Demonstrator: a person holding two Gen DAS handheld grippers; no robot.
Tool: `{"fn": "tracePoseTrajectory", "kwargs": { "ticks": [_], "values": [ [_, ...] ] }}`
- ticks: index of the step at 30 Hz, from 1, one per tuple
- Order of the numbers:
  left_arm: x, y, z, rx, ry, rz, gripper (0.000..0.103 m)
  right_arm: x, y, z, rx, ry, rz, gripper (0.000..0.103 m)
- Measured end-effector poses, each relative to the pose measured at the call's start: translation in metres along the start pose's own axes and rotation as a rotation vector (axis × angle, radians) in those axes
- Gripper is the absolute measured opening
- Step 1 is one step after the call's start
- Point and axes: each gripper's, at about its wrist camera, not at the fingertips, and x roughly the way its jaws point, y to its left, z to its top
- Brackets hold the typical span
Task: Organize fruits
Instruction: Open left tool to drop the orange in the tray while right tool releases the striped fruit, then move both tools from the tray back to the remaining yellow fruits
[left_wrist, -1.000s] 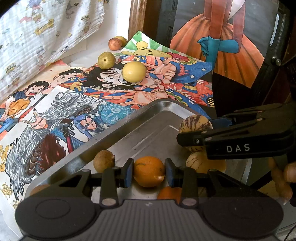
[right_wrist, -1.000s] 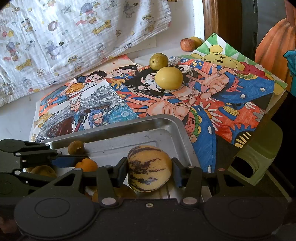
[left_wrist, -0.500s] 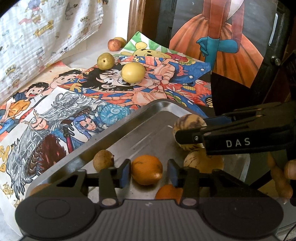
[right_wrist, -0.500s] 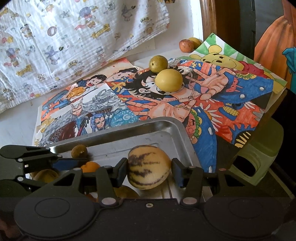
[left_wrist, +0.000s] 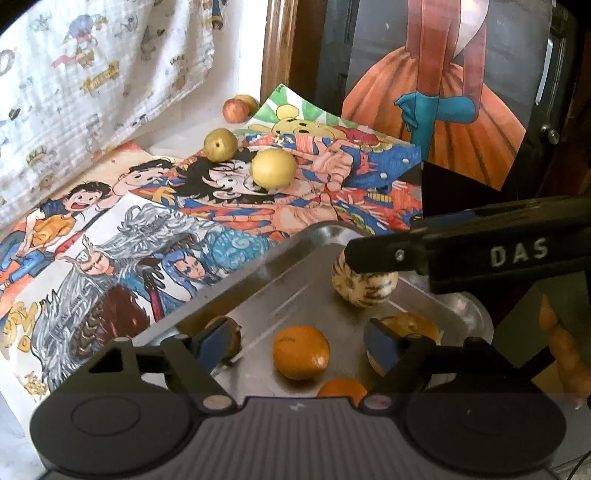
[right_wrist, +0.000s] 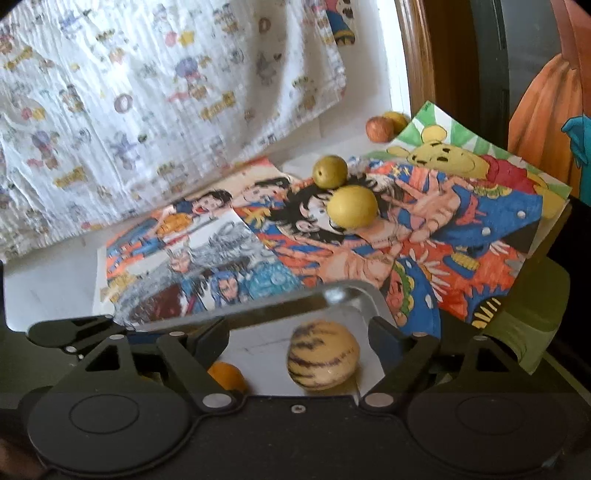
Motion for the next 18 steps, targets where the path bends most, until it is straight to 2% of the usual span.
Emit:
{"fn": "tracePoseTrajectory", "kwargs": {
  "ticks": [2,3,6,11,18],
  "values": [
    [-0.004,0.002,0.001,-0.006,-0.01,-0.001,0.089,-0.008,0.003,0.004,0.01,-0.023,0.01,0.101],
    [-0.006,0.003,0.002,-0.009,-0.016,-0.001,0.092,-0.012,0.005,0.005,0.013,-0.039,0.016,0.102],
    [-0.014,0.007,0.005,-0.031,-0.045,-0.007,0.102,-0.025,0.011,0.011,0.022,-0.075,0.03,0.102],
    [-0.029,0.014,0.013,-0.069,-0.079,-0.001,0.102,-0.051,0.021,0.019,0.031,-0.142,0.052,0.102],
    [-0.053,0.016,0.018,-0.066,-0.13,0.029,0.102,-0.088,0.035,0.025,0.012,-0.219,0.057,0.102]
  ]
}}
